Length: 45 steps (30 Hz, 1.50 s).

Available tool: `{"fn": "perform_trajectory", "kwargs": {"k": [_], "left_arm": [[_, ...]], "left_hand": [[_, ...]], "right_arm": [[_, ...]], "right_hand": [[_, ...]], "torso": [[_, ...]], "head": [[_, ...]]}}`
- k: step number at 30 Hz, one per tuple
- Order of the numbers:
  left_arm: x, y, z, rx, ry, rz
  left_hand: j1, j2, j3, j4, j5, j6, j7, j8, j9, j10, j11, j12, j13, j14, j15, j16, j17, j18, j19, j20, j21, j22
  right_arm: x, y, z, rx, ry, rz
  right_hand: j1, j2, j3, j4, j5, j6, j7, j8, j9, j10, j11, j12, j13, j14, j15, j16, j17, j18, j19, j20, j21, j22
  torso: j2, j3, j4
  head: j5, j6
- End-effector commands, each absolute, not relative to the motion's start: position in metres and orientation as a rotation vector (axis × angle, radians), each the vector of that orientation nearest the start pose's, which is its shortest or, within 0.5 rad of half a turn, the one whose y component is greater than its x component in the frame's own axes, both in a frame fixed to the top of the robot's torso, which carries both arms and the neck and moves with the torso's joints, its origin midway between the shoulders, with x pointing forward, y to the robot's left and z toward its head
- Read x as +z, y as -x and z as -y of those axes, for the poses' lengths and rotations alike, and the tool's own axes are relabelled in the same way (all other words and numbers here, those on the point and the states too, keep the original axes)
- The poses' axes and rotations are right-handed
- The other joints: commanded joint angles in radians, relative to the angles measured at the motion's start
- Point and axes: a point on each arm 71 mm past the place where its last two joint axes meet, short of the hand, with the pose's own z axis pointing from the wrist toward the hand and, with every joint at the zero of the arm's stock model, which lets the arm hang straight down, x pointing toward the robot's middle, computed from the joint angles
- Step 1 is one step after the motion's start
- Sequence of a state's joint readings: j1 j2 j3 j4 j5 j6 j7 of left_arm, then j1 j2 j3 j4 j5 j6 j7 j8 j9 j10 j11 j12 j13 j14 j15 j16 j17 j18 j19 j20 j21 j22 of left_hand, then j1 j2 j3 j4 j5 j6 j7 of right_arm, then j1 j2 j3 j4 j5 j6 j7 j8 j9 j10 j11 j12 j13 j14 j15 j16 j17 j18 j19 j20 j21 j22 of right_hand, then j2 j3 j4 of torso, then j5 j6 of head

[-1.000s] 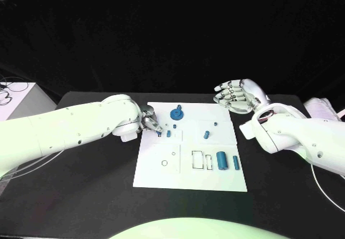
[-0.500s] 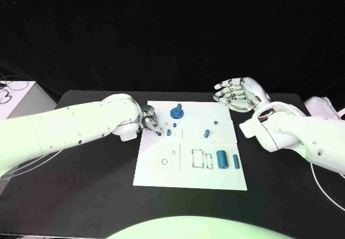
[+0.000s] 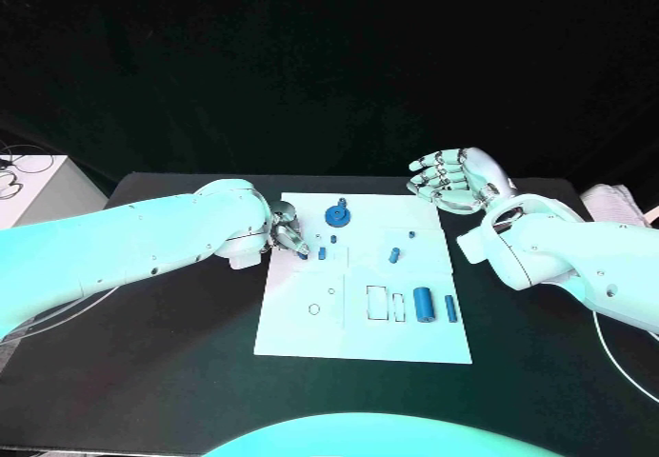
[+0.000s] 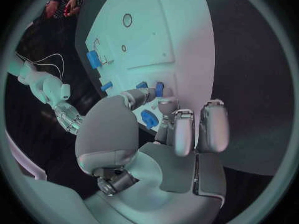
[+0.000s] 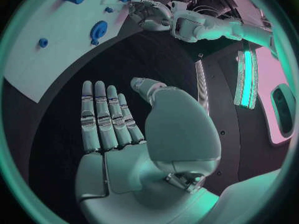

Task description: Assemble the parts on the task board

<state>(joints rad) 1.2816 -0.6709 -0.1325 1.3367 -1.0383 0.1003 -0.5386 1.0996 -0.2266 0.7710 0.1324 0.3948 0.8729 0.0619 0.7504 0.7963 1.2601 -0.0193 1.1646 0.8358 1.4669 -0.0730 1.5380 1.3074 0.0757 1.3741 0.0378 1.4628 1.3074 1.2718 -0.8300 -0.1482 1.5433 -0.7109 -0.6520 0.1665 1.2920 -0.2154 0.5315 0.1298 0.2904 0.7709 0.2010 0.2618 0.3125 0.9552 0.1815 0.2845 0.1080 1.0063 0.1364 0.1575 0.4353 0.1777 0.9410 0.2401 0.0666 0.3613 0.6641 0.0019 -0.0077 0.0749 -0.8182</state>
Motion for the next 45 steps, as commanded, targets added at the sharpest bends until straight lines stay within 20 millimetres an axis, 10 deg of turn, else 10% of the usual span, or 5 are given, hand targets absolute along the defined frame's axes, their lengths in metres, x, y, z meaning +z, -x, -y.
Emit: {"fn": "perform_trajectory", "kwargs": {"k": [1, 32, 45], "left_arm": [[-0.231, -0.510, -0.187, -0.331, 0.175, -2.333], [-0.244, -0.508, -0.179, -0.318, 0.144, -2.392], [-0.244, -0.510, -0.184, -0.294, 0.162, -2.390]], "left_hand": [[0.001, 0.007, 0.153, -0.152, 0.004, 0.015, -0.010, 0.003, 0.001, 0.004, -0.004, 0.001, -0.001, 0.088, -0.005, 0.004, 0.211, -0.014, 0.006, 0.000, 0.002, 0.005], [-0.029, 0.000, 0.132, -0.134, -0.009, 0.015, -0.016, 0.007, 0.010, 0.011, -0.007, 0.001, 0.001, 0.089, -0.007, 0.006, 0.214, -0.014, 0.004, -0.002, 0.000, 0.004], [-0.108, -0.009, -0.084, -0.025, -0.027, 0.045, -0.033, -0.011, 0.003, 0.012, -0.018, 0.002, 0.009, 0.089, -0.016, 0.005, 0.213, -0.014, 0.006, -0.009, -0.008, 0.001]], "right_arm": [[-0.171, -0.486, 0.202, 1.035, -0.468, -1.459], [-0.173, -0.485, 0.202, 1.037, -0.468, -1.473], [-0.173, -0.485, 0.203, 1.037, -0.469, -1.473]], "right_hand": [[-0.013, 0.000, -0.006, -0.002, 0.007, 0.003, 0.045, -0.004, -0.002, 0.009, 0.000, -0.005, -0.002, 0.007, 0.000, -0.006, -0.002, 0.005, 0.001, 0.006, -0.004, -0.003], [-0.017, 0.002, -0.010, 0.000, 0.009, 0.003, 0.048, -0.005, -0.005, 0.009, 0.002, -0.009, -0.013, 0.009, 0.002, -0.013, -0.012, 0.005, -0.001, 0.007, -0.004, -0.020], [-0.020, 0.003, -0.014, 0.002, 0.009, 0.002, 0.050, -0.007, -0.007, 0.007, 0.004, -0.012, -0.020, 0.008, 0.003, -0.018, -0.018, 0.005, -0.002, 0.009, -0.004, -0.029]], "torso": [[0.001, -0.0002, 0.0001], [-0.001, 0.0005, 0.0011], [0.000, 0.0002, 0.0009]], "head": [[-0.002, -0.002], [-0.009, -0.014], [-0.009, -0.014]]}}
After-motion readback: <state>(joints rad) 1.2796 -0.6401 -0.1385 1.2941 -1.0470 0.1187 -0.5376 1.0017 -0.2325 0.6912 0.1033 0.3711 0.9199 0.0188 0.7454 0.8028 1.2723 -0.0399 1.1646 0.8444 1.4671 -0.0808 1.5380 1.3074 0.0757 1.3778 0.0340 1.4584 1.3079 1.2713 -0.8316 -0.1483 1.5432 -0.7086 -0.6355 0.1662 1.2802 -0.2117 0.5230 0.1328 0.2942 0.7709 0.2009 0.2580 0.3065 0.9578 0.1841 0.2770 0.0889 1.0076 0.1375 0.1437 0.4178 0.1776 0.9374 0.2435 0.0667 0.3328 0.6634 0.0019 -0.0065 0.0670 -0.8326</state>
